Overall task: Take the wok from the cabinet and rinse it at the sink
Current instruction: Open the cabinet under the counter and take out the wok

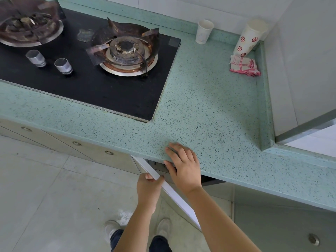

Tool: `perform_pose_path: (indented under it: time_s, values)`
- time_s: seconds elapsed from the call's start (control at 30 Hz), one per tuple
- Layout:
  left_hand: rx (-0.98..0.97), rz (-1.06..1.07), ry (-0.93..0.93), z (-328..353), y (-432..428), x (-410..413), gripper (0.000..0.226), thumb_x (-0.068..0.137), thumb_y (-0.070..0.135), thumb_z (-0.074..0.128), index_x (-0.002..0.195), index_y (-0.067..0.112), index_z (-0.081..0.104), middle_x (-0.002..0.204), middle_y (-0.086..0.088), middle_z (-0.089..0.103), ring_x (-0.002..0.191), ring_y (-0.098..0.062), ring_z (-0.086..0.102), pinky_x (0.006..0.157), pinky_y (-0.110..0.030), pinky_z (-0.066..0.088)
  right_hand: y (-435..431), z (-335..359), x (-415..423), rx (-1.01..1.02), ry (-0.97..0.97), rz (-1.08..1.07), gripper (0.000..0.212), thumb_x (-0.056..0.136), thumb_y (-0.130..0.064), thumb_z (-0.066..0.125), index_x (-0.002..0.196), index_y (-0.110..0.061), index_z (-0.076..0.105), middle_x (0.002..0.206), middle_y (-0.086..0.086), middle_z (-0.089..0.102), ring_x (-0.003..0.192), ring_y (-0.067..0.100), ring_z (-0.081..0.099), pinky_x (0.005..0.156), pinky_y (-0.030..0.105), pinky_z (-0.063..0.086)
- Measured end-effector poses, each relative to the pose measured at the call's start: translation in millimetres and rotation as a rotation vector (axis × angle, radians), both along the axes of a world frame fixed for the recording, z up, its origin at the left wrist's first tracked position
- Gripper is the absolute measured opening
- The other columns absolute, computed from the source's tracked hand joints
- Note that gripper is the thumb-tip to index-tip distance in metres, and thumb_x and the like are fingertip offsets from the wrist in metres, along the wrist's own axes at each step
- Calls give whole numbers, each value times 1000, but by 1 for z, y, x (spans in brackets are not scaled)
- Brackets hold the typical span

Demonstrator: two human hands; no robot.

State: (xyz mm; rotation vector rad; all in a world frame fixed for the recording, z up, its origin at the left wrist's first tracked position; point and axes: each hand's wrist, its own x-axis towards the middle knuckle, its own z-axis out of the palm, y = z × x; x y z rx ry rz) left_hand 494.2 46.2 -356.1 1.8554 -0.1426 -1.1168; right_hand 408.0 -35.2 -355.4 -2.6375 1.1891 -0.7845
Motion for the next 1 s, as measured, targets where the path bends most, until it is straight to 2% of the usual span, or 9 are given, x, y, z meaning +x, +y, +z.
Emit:
perform_pose_path:
  time_s: [0.13,0.27,0.37,0.5,0.67,0.8,0.87,0.93,1.0]
  values:
    - [26,-33,-80,3,10,4,32,77,1,66,65,10,38,57,-1,36,50,-14,33,38,-7,30,0,0,1,-1,-4,-21,31,84,-35,51,113,-24,55,116,-2,67,109,14,46,91,41,50]
    - [35,-60,-112,7,20,9,19,77,0,67,85,2,50,62,-1,45,53,-12,43,39,-7,35,2,1,1,9,-1,-39,32,83,-34,52,111,-22,62,116,-2,67,108,13,46,91,42,50]
    - [16,-46,-116,13,29,12,32,77,-5,65,99,6,44,66,-3,47,55,-13,47,38,-7,38,3,2,2,10,10,-46,34,83,-34,51,110,-20,67,116,-2,67,108,13,45,91,42,50]
    - [13,-80,-200,16,44,21,40,78,-4,66,107,11,42,59,-2,47,50,-13,47,38,-7,37,3,-1,2,6,15,-48,34,84,-34,50,110,-20,66,116,-1,67,106,14,45,91,43,49]
    - [29,-117,-266,10,62,37,40,79,3,66,110,20,48,67,-4,50,56,-15,48,51,-19,40,4,-4,3,-11,4,-54,32,84,-32,49,110,-20,64,115,0,67,105,15,45,91,42,50]
    - [22,-114,-332,7,76,49,33,82,4,64,109,20,56,74,-3,59,60,-15,52,56,-19,42,4,-3,3,-21,16,-59,32,84,-32,49,110,-19,64,114,0,67,103,15,46,90,41,49]
    - [18,-90,-361,9,79,54,34,84,3,62,115,17,60,91,-1,66,76,-15,57,69,-19,45,4,-3,4,-25,24,-65,32,84,-32,49,109,-19,64,114,0,67,103,15,46,90,40,49]
    - [28,-68,-395,11,82,58,35,87,3,59,121,10,59,108,0,63,96,-14,57,86,-25,45,5,-2,4,-25,29,-70,33,84,-33,49,108,-18,66,114,0,67,103,15,46,90,41,49]
    - [43,-55,-440,11,83,66,35,88,5,59,122,8,60,117,-3,64,107,-19,58,96,-32,46,5,-2,5,-19,27,-72,33,84,-33,49,107,-17,67,113,0,68,102,15,45,90,41,49]
